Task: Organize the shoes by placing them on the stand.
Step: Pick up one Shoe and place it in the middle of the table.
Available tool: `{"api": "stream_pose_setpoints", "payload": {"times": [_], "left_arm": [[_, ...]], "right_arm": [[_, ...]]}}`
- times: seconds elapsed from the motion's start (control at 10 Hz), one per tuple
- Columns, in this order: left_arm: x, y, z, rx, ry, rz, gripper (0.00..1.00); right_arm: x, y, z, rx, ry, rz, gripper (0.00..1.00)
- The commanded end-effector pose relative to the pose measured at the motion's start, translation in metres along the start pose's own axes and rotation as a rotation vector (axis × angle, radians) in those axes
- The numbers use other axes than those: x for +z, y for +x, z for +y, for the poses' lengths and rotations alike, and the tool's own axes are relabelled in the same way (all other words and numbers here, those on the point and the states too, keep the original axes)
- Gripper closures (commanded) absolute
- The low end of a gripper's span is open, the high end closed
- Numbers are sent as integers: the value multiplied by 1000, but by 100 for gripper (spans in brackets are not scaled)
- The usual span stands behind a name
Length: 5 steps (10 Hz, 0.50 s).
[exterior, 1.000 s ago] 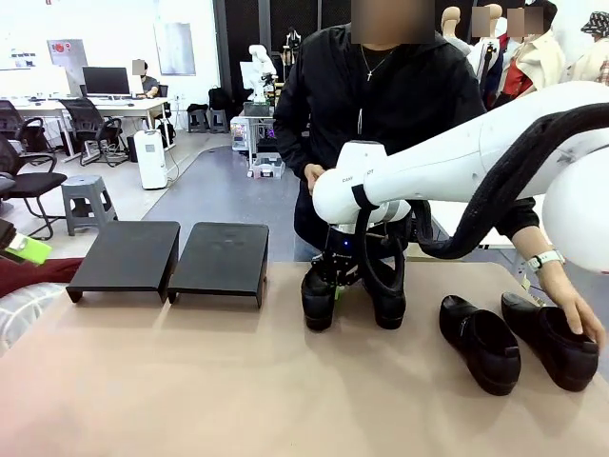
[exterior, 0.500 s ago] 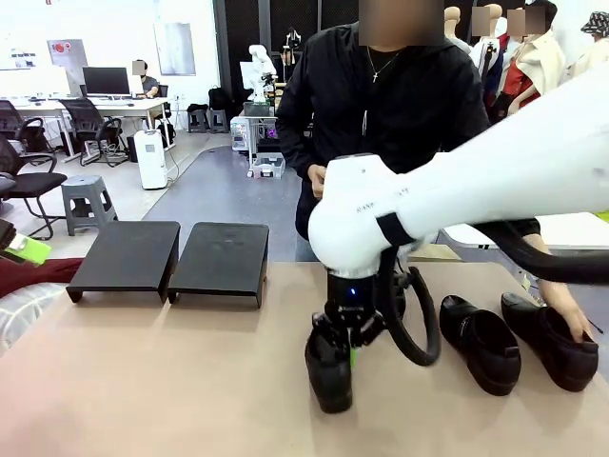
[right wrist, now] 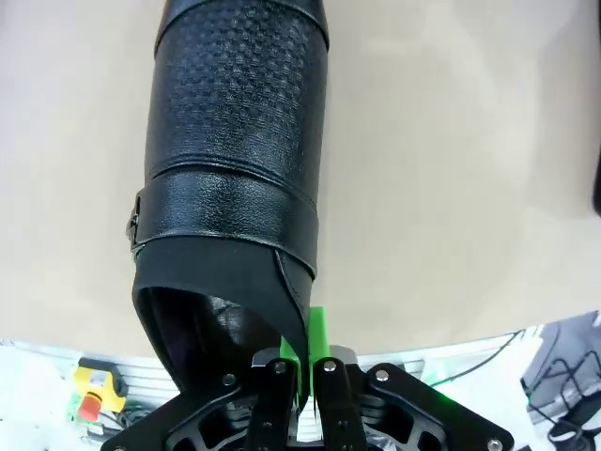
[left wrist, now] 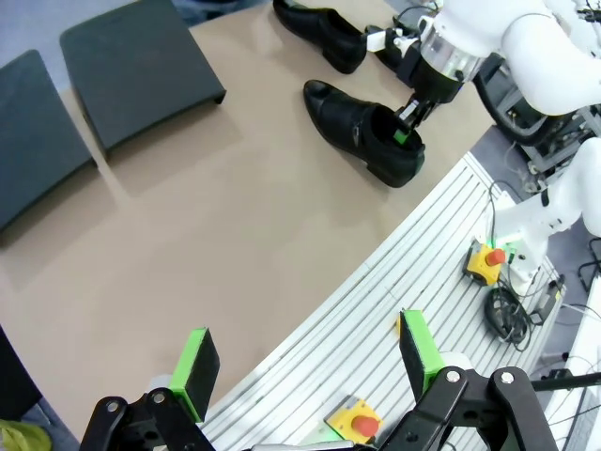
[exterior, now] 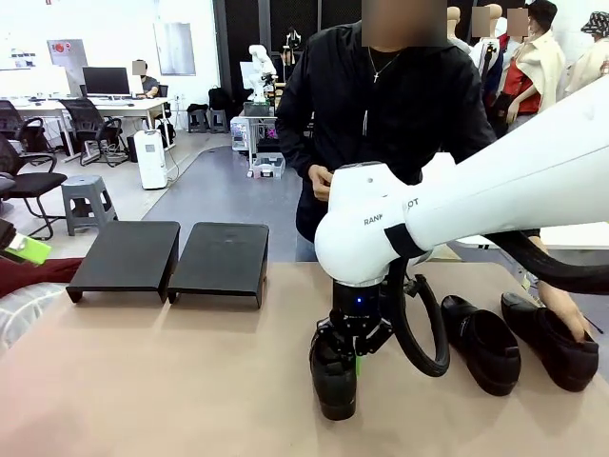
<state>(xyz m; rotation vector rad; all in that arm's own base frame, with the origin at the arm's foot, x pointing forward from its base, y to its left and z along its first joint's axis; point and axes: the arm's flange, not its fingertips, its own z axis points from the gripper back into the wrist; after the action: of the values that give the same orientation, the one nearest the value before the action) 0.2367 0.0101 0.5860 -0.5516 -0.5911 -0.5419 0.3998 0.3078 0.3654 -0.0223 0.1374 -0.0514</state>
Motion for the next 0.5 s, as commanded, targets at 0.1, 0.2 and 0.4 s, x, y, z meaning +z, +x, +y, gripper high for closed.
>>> {"api": "stream_pose_setpoints", "payload": {"times": [0.1,0.2,0.4], "left_arm": [[0,1,2,-14,-21,-9,0],[0,1,2,-14,-21,-9,0],[0,1,2,-14,-21,-9,0]], "right_arm": [[10,-26,16,26,26,-64,100],[13,-45,35,65,92,-78,100],[-1,-65,78,164,131,-28,100]]}}
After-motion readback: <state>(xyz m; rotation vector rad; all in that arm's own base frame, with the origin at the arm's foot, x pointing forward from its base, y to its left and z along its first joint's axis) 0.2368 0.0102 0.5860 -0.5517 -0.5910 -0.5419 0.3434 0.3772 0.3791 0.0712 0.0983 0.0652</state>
